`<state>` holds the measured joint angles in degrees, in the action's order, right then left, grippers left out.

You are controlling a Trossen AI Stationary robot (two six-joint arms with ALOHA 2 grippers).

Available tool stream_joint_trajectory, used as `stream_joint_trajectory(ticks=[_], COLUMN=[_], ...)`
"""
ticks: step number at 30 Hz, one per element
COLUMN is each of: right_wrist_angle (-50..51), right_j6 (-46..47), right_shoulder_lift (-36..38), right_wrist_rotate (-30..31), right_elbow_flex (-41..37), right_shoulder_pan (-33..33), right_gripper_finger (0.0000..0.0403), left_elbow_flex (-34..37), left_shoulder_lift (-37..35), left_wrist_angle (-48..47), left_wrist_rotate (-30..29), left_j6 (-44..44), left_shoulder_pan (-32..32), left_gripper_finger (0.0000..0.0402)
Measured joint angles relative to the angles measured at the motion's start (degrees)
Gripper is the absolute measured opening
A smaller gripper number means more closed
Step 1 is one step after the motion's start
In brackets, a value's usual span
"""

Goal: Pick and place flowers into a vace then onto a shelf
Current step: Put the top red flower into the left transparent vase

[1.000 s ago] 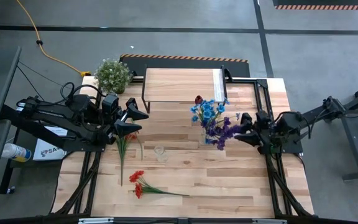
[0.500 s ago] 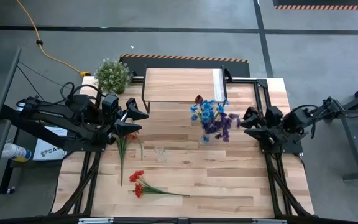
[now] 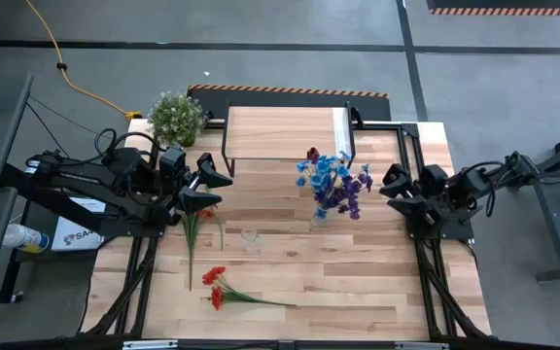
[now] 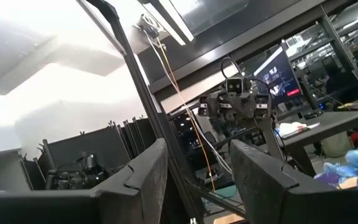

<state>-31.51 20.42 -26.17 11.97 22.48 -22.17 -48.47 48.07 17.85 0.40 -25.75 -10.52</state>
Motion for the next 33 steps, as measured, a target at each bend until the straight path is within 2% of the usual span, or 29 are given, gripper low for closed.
stream_joint_trajectory(ticks=[9,15,21,29,33], right_wrist_angle=[-4.21,-6.59,-9.4,-10.74,-10.82], right_j6=[-2.28,-4.85,-9.17,-11.81,-11.64], right_shoulder_lift=[0.02,0.02,0.02,0.02,0.02], right_wrist_rotate=[-1.0,-1.68,-2.54,-2.54,-2.53], right_elbow_flex=[0.0,0.0,0.0,0.0,0.0], right_shoulder_pan=[0.0,0.0,0.0,0.0,0.0], right_gripper_finger=[0.0165,0.0165,0.0165,0.0165,0.0165], left_elbow_flex=[0.0,0.0,0.0,0.0,0.0], left_shoulder_lift=[0.0,0.0,0.0,0.0,0.02], left_wrist_angle=[0.0,-0.04,-2.69,-11.62,-12.36], left_wrist_rotate=[0.12,2.43,6.35,13.28,13.57], left_j6=[-0.36,-3.1,-10.94,-28.32,-30.09], left_shoulder_pan=[0.0,0.0,0.0,-0.61,-4.05], left_gripper_finger=[0.0278,0.0278,0.0278,0.0278,0.0278])
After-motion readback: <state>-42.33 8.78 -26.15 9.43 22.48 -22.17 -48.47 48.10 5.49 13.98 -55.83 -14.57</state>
